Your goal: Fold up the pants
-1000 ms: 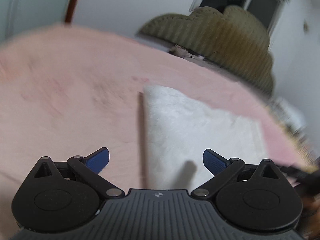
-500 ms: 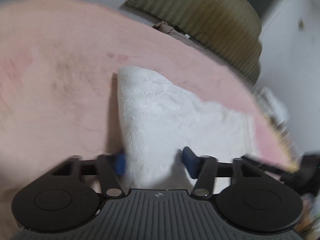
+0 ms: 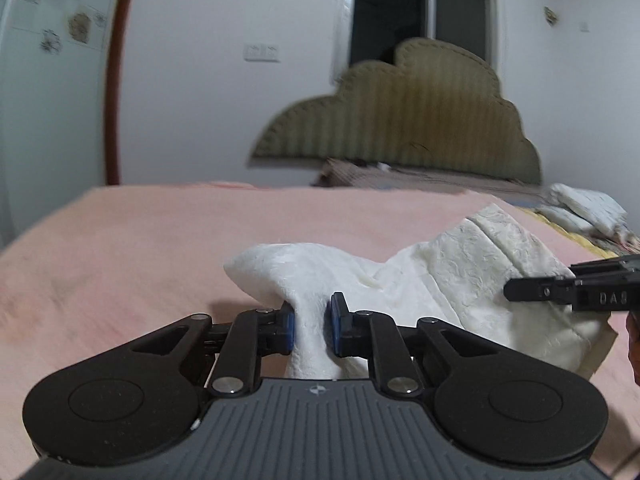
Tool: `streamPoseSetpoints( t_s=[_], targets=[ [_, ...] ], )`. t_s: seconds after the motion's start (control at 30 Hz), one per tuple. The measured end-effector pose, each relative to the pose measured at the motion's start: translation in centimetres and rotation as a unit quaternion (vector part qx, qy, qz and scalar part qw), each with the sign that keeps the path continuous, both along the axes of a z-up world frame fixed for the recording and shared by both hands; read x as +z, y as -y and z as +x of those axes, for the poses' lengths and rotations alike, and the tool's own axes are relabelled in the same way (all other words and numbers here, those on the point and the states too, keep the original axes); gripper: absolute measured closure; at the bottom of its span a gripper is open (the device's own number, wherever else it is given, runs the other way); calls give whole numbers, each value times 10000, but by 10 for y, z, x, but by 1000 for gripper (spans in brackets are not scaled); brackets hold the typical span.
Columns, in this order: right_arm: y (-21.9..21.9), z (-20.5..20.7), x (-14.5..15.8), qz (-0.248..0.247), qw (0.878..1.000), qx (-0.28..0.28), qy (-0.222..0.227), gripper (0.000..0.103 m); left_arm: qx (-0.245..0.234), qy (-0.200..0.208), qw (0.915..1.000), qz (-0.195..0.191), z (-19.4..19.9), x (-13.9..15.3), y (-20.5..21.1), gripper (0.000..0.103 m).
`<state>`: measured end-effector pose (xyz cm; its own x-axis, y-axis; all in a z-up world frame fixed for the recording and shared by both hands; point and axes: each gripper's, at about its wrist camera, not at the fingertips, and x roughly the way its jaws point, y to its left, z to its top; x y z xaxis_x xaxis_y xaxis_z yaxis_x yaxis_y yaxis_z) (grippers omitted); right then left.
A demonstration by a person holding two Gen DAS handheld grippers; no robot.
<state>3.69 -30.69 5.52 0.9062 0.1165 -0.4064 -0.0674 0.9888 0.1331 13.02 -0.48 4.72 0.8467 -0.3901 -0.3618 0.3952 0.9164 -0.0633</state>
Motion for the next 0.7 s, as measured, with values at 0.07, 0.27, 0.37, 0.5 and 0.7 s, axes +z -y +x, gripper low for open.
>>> streamPoseSetpoints(
  t_s=[0.07,0.27,0.37,0.5,0.7],
  targets=[
    [-14,20,8,-121,9998,99,106,83,221,165,9996,99,14,9,-9,86],
    [-39,103,1,-124,9997,-13,-188,78,985,-341,9944,199,80,1,-36,69],
    [-47,138,-30,-399,9918,-405,-1142,51,1223,-878,9881,306,92,-25,-46,65],
    [-41,110,-43,-363,9944,-534,-837,39,1459,-696,9867,164,67,-35,-60,42],
    [-49,59,-35,-423,9976,-282,-460,39,1472,-794,9844,542,39,-39,-56,26]
  ],
)
